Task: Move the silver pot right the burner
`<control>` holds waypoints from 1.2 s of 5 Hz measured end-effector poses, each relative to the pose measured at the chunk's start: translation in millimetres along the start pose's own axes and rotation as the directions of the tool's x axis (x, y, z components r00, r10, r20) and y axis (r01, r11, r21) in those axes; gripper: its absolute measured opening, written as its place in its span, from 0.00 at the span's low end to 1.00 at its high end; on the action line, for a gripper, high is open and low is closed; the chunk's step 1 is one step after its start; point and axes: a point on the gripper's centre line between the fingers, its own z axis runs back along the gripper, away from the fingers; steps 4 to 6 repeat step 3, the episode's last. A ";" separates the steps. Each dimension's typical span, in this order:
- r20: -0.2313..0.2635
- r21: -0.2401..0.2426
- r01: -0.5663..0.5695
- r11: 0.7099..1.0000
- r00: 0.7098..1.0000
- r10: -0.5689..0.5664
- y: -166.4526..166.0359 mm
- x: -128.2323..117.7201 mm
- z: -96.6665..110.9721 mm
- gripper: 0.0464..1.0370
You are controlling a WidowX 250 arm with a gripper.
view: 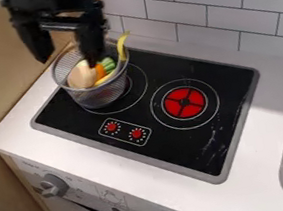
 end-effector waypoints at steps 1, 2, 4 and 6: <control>-0.012 0.006 -0.027 1.000 1.000 0.027 -15.8 -2.9 2.4 0.96; -0.003 0.004 -0.038 0.999 0.999 0.038 -26.9 -1.1 5.3 0.96; 0.042 -0.005 -0.053 0.999 0.998 0.053 -38.9 4.1 4.1 0.96; 0.042 -0.005 -0.053 0.999 0.998 0.053 -38.9 4.1 4.1 0.96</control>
